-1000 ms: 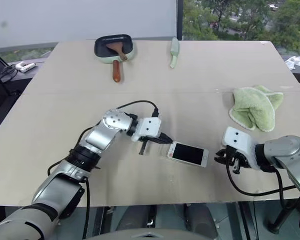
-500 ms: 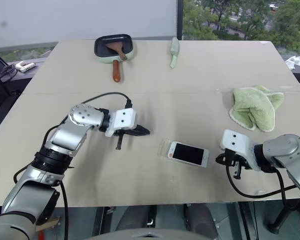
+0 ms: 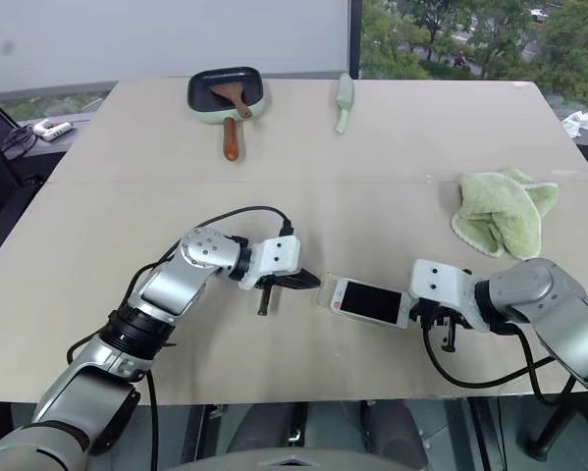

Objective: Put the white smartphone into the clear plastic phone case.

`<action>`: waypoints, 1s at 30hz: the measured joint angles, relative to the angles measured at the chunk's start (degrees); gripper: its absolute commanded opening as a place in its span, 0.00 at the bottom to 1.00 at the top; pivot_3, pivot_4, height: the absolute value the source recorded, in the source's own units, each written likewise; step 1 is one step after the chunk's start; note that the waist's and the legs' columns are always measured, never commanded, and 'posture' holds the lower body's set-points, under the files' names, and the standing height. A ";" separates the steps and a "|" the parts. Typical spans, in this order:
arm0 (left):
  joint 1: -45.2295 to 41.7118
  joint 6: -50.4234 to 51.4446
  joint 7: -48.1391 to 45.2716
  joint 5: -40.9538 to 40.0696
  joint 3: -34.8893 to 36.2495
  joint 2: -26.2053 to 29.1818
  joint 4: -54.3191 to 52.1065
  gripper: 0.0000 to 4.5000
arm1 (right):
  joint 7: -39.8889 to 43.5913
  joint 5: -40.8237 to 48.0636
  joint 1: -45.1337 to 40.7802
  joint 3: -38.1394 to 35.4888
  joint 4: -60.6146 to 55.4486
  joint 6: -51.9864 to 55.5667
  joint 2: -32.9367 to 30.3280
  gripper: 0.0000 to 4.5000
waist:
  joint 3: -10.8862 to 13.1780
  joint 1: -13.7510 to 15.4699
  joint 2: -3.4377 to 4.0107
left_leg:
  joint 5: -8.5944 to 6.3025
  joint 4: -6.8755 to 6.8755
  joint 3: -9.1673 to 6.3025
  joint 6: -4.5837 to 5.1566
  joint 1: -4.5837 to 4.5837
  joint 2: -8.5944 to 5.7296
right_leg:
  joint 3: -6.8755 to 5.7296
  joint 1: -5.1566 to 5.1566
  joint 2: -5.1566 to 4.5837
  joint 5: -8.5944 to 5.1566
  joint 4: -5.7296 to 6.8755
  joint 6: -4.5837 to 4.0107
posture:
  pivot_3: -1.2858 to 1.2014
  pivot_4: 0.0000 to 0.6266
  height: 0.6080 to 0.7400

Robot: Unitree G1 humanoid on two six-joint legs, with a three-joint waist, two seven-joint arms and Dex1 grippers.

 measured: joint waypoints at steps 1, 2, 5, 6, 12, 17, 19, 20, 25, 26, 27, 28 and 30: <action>0.02 0.50 0.09 0.02 0.02 -0.09 -0.21 0.00 | 0.00 0.00 -0.11 0.04 0.00 0.09 0.00 0.00 | -0.01 0.03 0.01 | 0.00 0.00 0.00 0.00 0.00 0.00 | 0.00 0.00 0.00 0.00 0.00 0.00 | 0.52 0.24 1.00; 0.14 1.17 0.31 0.04 0.04 -0.41 -0.35 0.00 | -0.03 -0.04 -0.25 0.17 0.00 0.38 0.00 0.00 | -0.01 0.12 0.01 | 0.00 0.00 0.00 0.00 0.01 0.00 | 0.00 0.00 0.00 0.00 0.00 0.00 | 0.52 0.24 1.00; 0.59 2.26 1.02 -0.02 0.11 -1.43 -0.51 0.00 | -0.19 -0.05 -0.76 0.66 -0.17 1.28 0.63 0.00 | -0.02 0.63 0.01 | 0.00 0.02 0.01 0.00 0.02 0.00 | 0.00 0.01 -0.01 0.00 0.01 0.00 | 0.52 0.24 1.00; 0.71 2.66 1.24 -0.07 0.11 -1.86 -0.82 0.00 | -0.32 -0.05 -0.99 0.96 -0.29 1.53 1.14 0.00 | -0.02 0.81 0.01 | 0.00 0.03 0.00 0.00 0.02 0.00 | -0.01 0.01 -0.01 0.00 0.01 0.00 | 0.52 0.24 1.00; 1.19 5.01 2.23 -0.07 0.20 -2.63 -2.29 0.00 | -1.37 -0.06 -2.71 2.95 -0.76 3.62 4.24 0.00 | -0.02 1.01 0.01 | -0.01 0.05 -0.01 0.01 0.00 -0.05 | -0.02 0.03 -0.06 0.00 0.00 0.00 | 0.52 0.24 1.00; 1.81 5.47 2.59 0.01 0.86 -2.30 -2.52 0.00 | -1.63 -1.78 -5.73 5.73 0.65 4.89 6.41 0.00 | -0.08 0.70 -0.02 | -0.01 0.05 -0.02 0.01 0.14 -0.01 | -0.02 0.09 0.00 0.00 0.03 0.00 | 0.52 0.24 1.00; 2.09 5.82 2.93 0.16 1.11 -2.26 -2.56 0.00 | -1.68 -3.14 -7.17 7.36 2.21 4.87 7.74 0.00 | -0.15 0.51 -0.07 | -0.01 0.05 0.00 0.01 0.27 0.01 | 0.01 0.19 0.04 0.00 0.03 -0.01 | 0.52 0.24 1.00; 2.19 5.91 3.16 0.28 1.17 -2.27 -2.56 0.00 | -1.87 -3.89 -7.58 7.90 3.22 4.87 8.68 0.00 | -0.17 0.40 -0.10 | -0.01 0.05 0.00 0.01 0.36 0.01 | 0.01 0.28 0.05 0.00 0.03 -0.01 | 0.52 0.24 1.00; 2.13 6.17 5.20 1.59 2.69 -2.58 -0.76 0.00 | -3.88 -7.93 -10.48 9.52 8.81 4.21 14.41 0.00 | -0.24 -0.85 -0.22 | -0.01 0.01 0.09 0.02 1.06 0.03 | 0.14 0.93 0.05 -0.19 -0.01 0.13 | 0.52 0.24 1.00; 1.96 6.17 5.61 1.61 2.93 -2.71 -0.31 0.00 | -4.17 -8.53 -10.83 9.55 9.55 3.75 15.01 0.00 | -0.24 -0.96 -0.22 | -0.01 0.02 0.12 0.02 1.08 0.03 | 0.18 0.93 0.06 -0.16 0.01 0.18 | 0.52 0.24 1.00; 1.88 6.22 6.19 1.70 3.28 -2.91 -0.04 0.00 | -4.56 -9.24 -11.39 9.55 10.67 3.22 15.76 0.00 | -0.24 -1.00 -0.23 | 0.00 0.02 0.13 0.02 1.08 0.03 | 0.18 0.92 0.06 -0.14 0.02 0.20 | 0.52 0.24 1.00; 1.80 6.25 6.49 1.72 3.49 -3.05 0.15 0.00 | -4.82 -9.67 -11.66 9.55 11.22 2.82 16.08 0.00 | -0.24 -0.98 -0.23 | -0.01 0.02 0.12 0.02 1.04 0.03 | 0.18 0.88 0.06 -0.04 0.03 0.07 | 0.52 0.24 1.00; 1.77 6.46 7.22 1.72 4.02 -3.12 0.24 0.00 | -4.95 -10.66 -12.01 9.46 12.38 1.63 16.93 0.00 | -0.25 -0.97 -0.24 | -0.01 0.00 0.11 0.02 1.02 0.03 | 0.18 0.86 0.06 0.00 0.03 0.00 | 0.52 0.24 1.00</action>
